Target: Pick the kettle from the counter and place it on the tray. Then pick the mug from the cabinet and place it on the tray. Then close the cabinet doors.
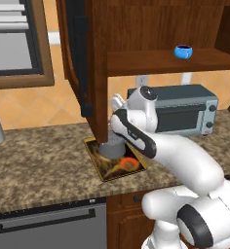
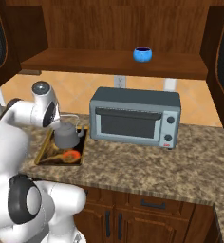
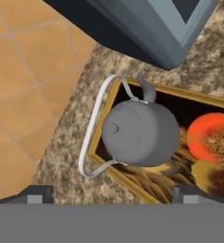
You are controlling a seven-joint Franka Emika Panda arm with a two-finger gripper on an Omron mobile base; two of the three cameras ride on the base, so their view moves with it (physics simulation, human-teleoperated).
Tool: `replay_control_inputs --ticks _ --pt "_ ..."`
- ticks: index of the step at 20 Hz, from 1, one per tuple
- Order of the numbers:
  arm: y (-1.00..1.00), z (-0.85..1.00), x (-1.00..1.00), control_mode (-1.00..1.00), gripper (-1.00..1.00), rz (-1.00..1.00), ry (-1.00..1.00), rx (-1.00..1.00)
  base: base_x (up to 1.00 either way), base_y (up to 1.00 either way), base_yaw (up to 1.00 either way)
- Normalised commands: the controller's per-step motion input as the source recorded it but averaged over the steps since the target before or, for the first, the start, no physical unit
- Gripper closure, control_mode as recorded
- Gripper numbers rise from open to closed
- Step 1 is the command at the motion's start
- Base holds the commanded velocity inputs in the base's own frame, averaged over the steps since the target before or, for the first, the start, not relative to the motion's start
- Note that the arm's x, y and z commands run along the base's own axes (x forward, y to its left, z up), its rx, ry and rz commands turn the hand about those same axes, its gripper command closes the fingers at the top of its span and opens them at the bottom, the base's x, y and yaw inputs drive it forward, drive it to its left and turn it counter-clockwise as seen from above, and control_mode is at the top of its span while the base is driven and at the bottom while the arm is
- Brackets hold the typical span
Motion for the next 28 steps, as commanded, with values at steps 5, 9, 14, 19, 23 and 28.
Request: replay_control_inputs --ticks 5,9,14,19,23,28 --pt "-0.42 0.42 -0.65 -1.0 -1.0 0.22 -0.13 -0.08 0.0 0.0 0.0" --pt "-0.35 0.41 -0.55 -1.0 -1.0 0.14 -0.15 -0.27 0.0 0.0 0.0" --pt "-0.39 0.54 -0.5 -1.0 -1.0 0.14 -0.11 -0.31 0.0 0.0 0.0" --pt "-0.45 0.55 -0.55 -1.0 -1.0 0.17 -0.15 -0.34 0.0 0.0 0.0" --pt "-0.46 0.55 -0.47 -1.0 -1.0 0.15 -0.09 -0.27 0.0 0.0 0.0" --pt "-0.52 0.58 -0.4 -1.0 -1.0 0.1 -0.06 -0.1 0.0 0.0 0.0"
